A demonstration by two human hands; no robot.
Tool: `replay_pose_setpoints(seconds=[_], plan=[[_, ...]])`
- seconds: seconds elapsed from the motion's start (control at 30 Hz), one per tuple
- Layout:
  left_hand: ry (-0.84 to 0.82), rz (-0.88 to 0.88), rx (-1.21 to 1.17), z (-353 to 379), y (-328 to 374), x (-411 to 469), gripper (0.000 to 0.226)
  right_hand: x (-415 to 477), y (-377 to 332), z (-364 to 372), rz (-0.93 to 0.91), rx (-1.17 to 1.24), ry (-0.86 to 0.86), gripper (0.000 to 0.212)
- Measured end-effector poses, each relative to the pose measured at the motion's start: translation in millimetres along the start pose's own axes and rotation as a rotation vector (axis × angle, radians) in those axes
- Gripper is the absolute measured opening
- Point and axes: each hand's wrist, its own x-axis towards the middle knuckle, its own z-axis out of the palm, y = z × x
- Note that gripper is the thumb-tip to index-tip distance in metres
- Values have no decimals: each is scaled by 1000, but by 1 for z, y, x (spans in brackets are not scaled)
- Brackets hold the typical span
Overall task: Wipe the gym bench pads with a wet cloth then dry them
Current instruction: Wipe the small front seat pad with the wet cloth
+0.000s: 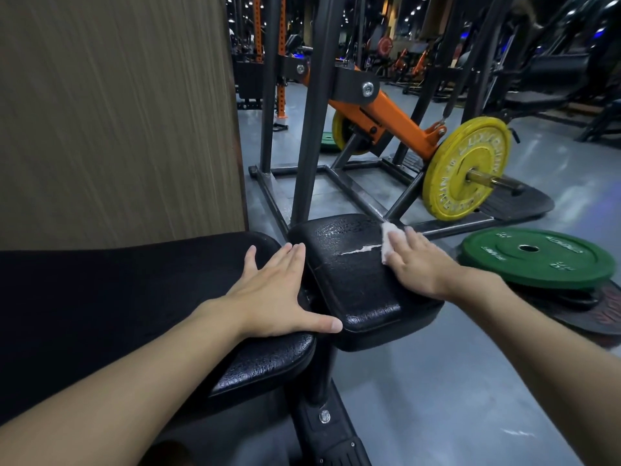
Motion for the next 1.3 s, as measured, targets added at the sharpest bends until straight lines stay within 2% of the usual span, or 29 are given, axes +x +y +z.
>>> replay_pose_setpoints(seconds=[0.13,0.23,0.3,0.4,0.47,0.53,0.57,0.63,0.7,0.77,0.87,0.93,1.0,1.03,1.13,1.2,1.3], plan=[[-2,-1,20,1,-2,2,139,-28,-47,22,-255,-167,85,87],[7,4,20,2,-3,2,138,-53,-67,30,-400,-199,96,90],[10,12,20,2,-3,1,137,-60,-56,28,-426,-164,88,87],[9,15,15,2,-4,0,137,-55,-14,22,-305,-106,89,83],[7,14,10,1,-4,0,137,-52,4,19,-183,-93,113,72],[4,12,11,1,-3,1,137,-53,1,23,-90,-72,136,60],[3,9,13,0,-3,1,137,-57,-8,25,-76,-78,179,63],[6,6,23,0,-2,1,138,-75,-32,36,-158,-77,262,76],[6,2,31,1,-3,1,137,-95,-44,49,-275,-42,294,71],[10,0,29,1,-3,0,137,-106,-40,54,-291,-12,295,64],[22,-11,3,1,-2,-2,135,-102,-15,53,-135,77,398,61],[29,-17,-7,1,-1,-3,137,-97,-2,49,35,249,373,60],[33,-21,6,0,-1,-2,142,-90,-2,47,78,484,318,53],[33,-22,17,0,-1,-1,143,-86,-6,47,73,556,347,52],[34,-16,36,2,-1,1,144,-68,-15,49,143,501,418,57],[46,-20,58,4,-2,2,143,-50,-14,40,253,440,335,49],[34,-23,101,2,0,2,137,-15,-3,15,348,413,84,45]])
